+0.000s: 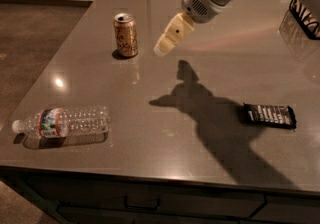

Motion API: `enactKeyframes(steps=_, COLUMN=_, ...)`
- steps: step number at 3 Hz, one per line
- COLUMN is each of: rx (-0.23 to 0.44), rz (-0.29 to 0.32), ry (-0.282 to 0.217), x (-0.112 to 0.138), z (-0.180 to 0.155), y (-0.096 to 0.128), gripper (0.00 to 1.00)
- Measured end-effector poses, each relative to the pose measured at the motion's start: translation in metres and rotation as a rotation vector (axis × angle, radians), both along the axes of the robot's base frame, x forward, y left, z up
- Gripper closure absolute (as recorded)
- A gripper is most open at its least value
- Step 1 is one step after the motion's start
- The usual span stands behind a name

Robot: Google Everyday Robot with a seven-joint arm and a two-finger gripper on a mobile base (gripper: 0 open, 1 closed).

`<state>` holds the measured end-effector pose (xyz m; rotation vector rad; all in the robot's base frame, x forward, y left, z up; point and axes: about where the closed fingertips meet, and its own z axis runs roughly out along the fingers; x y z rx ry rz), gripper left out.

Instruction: Move orange can near rxbar chocolate

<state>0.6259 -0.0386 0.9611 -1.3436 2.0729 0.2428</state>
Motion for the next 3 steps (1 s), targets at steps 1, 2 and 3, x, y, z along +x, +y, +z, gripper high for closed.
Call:
enactKeyframes(steps=1, rx=0.033, rz=-0.001, ry=0.0, x=0.015, z=-0.004, y=0.02, gripper=0.0)
enactKeyframes(steps=2, rx=0.058, rz=-0.006, ry=-0.005, x=0.036, z=-0.012, y=0.044, gripper=0.0)
enactKeyframes(steps=3, rx=0.066, rz=-0.01, ry=-0.009, x=0.058, z=-0.023, y=0.065, gripper=0.0)
